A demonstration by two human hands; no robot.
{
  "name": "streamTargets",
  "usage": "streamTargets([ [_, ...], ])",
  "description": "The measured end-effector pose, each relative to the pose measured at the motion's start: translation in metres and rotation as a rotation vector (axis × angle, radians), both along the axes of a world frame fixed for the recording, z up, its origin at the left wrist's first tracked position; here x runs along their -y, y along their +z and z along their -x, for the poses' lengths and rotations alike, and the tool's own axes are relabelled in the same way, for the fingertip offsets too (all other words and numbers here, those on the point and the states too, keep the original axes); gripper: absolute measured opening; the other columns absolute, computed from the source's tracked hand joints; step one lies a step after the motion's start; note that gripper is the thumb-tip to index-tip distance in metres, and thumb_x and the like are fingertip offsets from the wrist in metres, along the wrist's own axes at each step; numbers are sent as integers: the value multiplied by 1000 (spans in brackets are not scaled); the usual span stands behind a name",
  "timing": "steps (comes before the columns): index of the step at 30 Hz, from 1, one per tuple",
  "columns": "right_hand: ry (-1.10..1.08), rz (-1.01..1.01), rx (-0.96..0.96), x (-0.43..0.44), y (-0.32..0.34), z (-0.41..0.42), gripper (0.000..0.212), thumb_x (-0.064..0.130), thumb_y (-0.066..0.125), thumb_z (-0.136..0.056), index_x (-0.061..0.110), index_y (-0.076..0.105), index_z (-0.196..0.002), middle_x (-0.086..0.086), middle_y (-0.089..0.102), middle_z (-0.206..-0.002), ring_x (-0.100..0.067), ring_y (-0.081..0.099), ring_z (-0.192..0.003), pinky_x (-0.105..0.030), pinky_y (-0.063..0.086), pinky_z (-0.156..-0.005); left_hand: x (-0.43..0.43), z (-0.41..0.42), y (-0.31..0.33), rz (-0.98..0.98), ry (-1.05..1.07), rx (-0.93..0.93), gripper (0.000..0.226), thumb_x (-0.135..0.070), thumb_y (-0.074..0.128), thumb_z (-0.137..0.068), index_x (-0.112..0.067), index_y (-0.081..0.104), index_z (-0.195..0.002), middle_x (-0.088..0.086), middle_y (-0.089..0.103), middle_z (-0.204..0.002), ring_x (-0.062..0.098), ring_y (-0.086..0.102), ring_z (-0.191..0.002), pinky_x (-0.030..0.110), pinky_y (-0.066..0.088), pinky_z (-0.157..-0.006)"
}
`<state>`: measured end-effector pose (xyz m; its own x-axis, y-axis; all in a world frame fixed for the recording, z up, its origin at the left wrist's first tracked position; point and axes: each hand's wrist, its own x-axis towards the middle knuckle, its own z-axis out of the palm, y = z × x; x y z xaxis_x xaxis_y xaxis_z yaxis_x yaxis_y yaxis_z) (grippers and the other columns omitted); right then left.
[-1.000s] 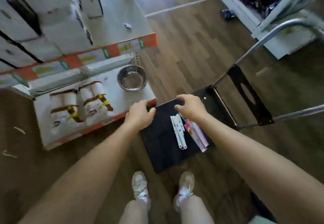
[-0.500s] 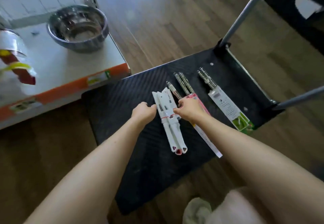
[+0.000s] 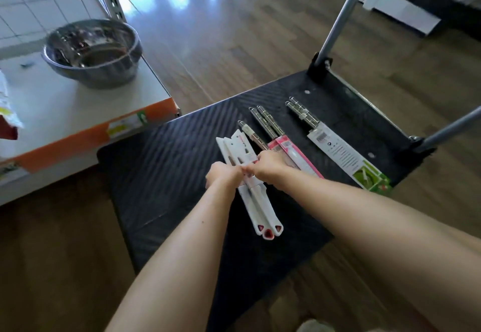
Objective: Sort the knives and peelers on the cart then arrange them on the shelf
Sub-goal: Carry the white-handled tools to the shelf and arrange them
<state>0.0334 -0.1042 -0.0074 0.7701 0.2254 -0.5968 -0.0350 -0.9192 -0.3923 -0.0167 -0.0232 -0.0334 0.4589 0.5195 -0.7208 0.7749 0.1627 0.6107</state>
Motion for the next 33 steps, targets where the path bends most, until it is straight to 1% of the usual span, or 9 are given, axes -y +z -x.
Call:
streamTargets([
  [2,-97,-75,-27,-1,-6,1,38,46,66,-80,15,51,-63,-4,55,-72,-17,48,-57,-25,37,-47,-5,-3,-5,52,27,14,29,-20,70,-75,-5,60,-98,12,67,-106,28,65,-96,39,54,-87],
  [4,-155,-152,-56,0,-12,0,36,45,68,-78,9,65,-81,-7,66,-82,-21,61,-71,-36,55,-67,-9,-4,-6,110,23,33,22,-19,71,-78,-5,57,-88,12,65,-103,27,65,-93,36,53,-80],
  [6,-226,-207,-118,2,-15,-2,43,42,71,-76,6,68,-99,-10,70,-99,-25,67,-89,-40,56,-85,-13,-3,-6,147,-5,23,24,-23,72,-79,-6,58,-86,10,64,-99,22,63,-83,31,50,-66],
  [9,-300,-296,-212,1,-16,1,41,38,70,-78,3,67,-100,-9,69,-101,-23,65,-88,-33,54,-80,-17,-6,-4,185,-7,10,40,-30,70,-82,-4,61,-111,8,67,-107,19,62,-90,26,44,-68],
  [12,-295,-297,-195,0,-17,3,30,39,65,-82,10,68,-89,-15,69,-108,-32,67,-100,-46,54,-89,-18,-10,-8,224,-58,3,27,-27,61,-89,-7,58,-108,4,65,-101,15,58,-86,27,45,-84],
  [17,-263,-331,-217,2,-16,-2,35,39,61,-87,9,68,-103,-12,69,-111,-28,65,-103,-45,53,-92,-21,-9,-9,296,-1,67,43,-26,69,-83,0,59,-117,6,63,-93,14,59,-81,18,46,-56],
  [24,-322,-426,-299,-5,-12,1,36,33,54,-93,2,64,-110,-13,65,-116,-23,60,-97,-40,50,-90,-24,-11,-7,233,-29,91,34,-33,65,-86,-5,60,-106,2,58,-82,11,55,-69,17,43,-53],
  [29,-332,-484,-299,-16,-13,1,35,29,55,-93,0,63,-109,-3,60,-82,-22,56,-90,-44,47,-96,-35,-6,-8,264,15,124,40,-31,66,-86,-1,61,-112,6,64,-89,11,58,-64,18,49,-45],
  [33,-322,-524,-326,-27,-12,-3,38,30,58,-92,-1,62,-115,-8,62,-100,-22,58,-94,-44,48,-95,-49,-2,1,370,33,119,33,-33,64,-86,-6,61,-106,2,64,-76,9,59,-63,15,49,-38],
])
